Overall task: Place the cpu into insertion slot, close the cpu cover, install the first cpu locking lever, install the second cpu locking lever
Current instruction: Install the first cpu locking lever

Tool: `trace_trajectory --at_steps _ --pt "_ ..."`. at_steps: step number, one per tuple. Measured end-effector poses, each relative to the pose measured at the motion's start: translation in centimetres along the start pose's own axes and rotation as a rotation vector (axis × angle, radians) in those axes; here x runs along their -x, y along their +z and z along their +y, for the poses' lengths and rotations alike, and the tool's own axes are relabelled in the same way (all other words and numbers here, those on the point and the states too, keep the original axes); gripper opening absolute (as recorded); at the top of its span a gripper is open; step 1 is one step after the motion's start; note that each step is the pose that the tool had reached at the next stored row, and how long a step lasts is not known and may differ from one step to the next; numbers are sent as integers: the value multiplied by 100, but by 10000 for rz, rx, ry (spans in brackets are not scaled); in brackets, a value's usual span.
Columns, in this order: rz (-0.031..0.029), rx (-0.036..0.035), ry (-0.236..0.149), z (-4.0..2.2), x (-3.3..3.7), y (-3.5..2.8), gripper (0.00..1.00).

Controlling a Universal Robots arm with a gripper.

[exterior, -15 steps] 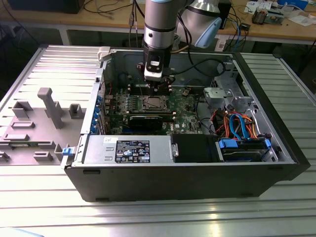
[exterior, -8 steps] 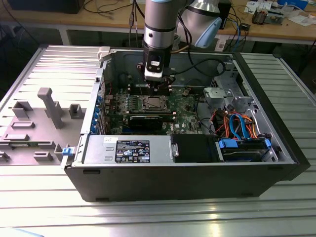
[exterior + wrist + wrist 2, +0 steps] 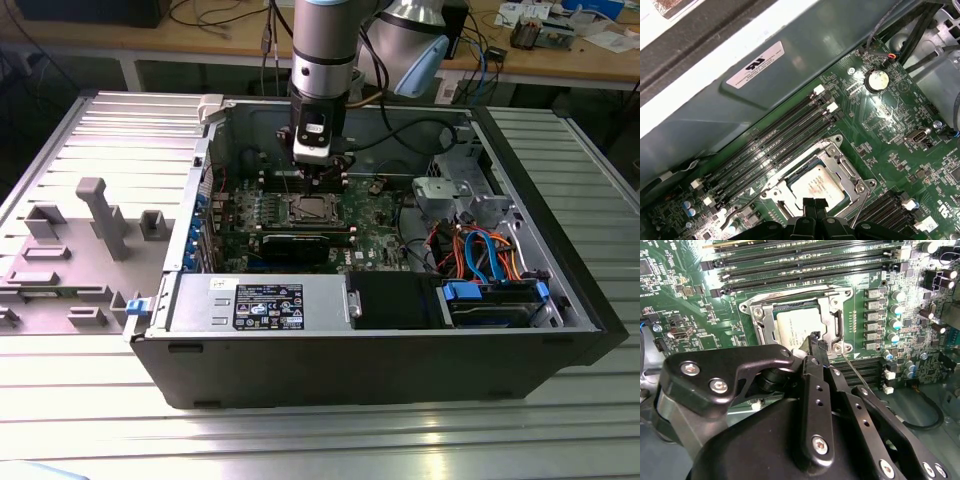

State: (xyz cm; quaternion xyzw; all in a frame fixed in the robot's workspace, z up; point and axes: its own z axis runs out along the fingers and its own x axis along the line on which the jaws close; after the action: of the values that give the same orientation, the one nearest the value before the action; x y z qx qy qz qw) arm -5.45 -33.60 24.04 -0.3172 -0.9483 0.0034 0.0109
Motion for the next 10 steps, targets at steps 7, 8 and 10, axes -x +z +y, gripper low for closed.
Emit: trace_trajectory --at_steps 7,8,10 --pt "-1 -2 -112 0 0 0 11" --pt "-2 -2 -158 0 0 0 11" --pt "-3 -4 -209 0 0 0 11"
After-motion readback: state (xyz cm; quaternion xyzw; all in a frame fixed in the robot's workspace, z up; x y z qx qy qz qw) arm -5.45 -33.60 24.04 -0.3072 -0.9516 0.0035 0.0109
